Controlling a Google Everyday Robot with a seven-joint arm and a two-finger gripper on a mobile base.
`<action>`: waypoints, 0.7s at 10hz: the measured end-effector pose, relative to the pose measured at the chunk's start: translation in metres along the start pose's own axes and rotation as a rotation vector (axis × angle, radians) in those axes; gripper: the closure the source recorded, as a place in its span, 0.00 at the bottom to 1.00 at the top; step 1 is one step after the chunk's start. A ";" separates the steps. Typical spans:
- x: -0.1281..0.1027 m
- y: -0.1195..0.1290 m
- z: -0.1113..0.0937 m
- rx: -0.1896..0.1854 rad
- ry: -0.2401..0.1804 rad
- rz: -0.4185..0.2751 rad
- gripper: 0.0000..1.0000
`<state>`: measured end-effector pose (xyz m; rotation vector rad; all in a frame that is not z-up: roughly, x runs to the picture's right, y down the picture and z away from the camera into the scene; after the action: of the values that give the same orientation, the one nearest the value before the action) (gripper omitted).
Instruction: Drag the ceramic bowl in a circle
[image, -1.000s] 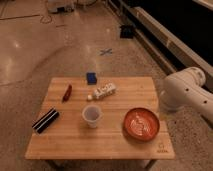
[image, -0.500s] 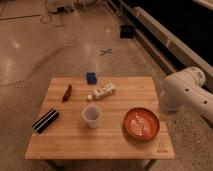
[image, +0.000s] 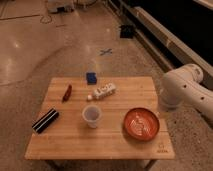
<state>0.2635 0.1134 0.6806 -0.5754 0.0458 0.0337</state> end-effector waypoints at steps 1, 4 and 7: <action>0.001 -0.006 0.003 -0.011 -0.006 -0.010 0.36; -0.016 0.015 0.040 -0.082 -0.027 -0.083 0.20; -0.030 0.050 0.072 -0.066 -0.117 -0.157 0.20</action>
<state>0.2333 0.1941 0.7148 -0.6402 -0.1144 -0.0844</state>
